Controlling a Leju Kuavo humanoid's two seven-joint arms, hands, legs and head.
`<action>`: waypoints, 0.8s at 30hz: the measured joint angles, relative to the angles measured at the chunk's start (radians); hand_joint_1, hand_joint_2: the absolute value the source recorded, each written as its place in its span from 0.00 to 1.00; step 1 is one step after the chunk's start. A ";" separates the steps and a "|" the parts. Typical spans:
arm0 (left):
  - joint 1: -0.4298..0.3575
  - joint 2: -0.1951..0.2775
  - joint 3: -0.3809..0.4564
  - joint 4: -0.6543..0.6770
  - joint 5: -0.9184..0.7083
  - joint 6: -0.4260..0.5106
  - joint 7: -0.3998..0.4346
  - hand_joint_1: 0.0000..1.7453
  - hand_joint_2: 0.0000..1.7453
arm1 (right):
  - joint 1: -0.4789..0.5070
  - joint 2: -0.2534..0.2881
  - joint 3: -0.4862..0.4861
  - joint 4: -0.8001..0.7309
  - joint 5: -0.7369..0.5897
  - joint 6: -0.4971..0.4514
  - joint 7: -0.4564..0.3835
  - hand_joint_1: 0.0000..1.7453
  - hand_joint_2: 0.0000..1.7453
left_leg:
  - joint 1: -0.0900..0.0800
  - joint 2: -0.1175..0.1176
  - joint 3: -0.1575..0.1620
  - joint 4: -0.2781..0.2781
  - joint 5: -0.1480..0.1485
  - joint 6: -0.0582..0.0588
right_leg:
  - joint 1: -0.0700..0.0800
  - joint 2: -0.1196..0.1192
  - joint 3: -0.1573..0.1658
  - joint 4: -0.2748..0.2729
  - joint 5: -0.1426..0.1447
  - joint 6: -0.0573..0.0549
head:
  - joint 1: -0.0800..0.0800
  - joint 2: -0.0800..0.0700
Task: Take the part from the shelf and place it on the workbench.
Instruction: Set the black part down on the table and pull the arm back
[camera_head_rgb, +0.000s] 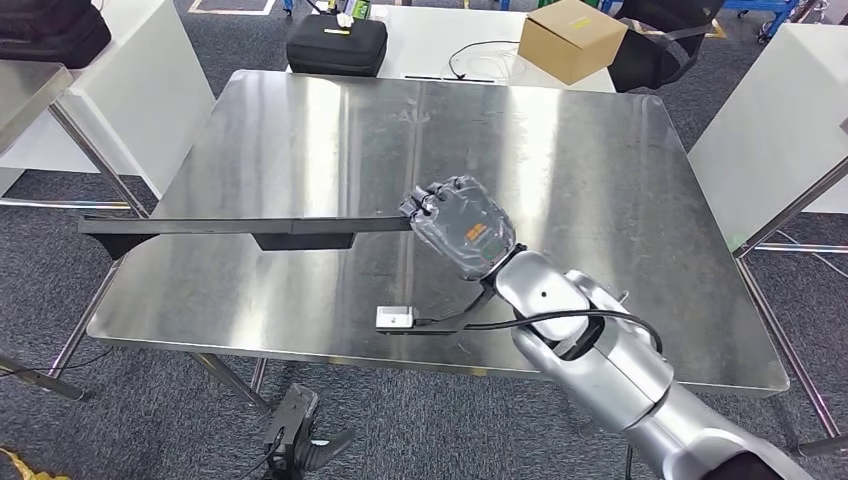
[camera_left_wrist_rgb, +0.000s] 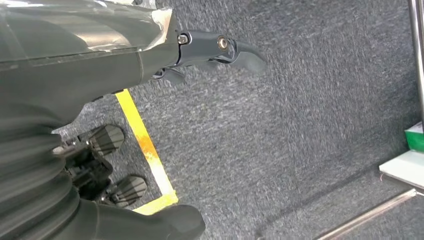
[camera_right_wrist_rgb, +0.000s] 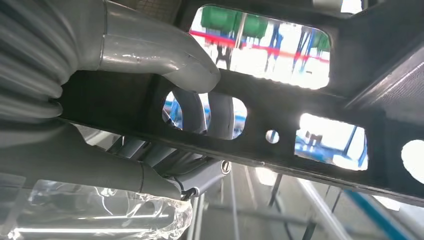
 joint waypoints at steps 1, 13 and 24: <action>0.000 -0.003 -0.001 0.000 0.000 0.001 0.002 0.00 1.00 | 0.002 0.010 0.008 0.019 0.003 -0.001 0.002 1.00 1.00 | 0.000 0.000 0.000 0.000 0.000 0.000 | 0.000 0.000 0.000 0.000 0.000 0.000 | 0.000 0.000; -0.001 -0.011 -0.012 0.000 0.000 -0.003 0.018 0.00 1.00 | 0.007 0.057 0.039 0.123 0.028 -0.002 0.007 1.00 1.00 | 0.000 0.000 0.000 0.000 0.000 0.000 | 0.000 0.000 0.000 0.000 0.000 0.000 | 0.000 0.000; 0.003 -0.013 -0.015 0.019 -0.004 -0.002 0.054 0.00 1.00 | 0.022 0.094 -0.111 0.357 0.137 0.002 0.159 1.00 1.00 | 0.000 -0.001 0.000 0.000 0.000 0.000 | 0.000 0.000 0.000 0.000 0.000 0.000 | 0.000 0.000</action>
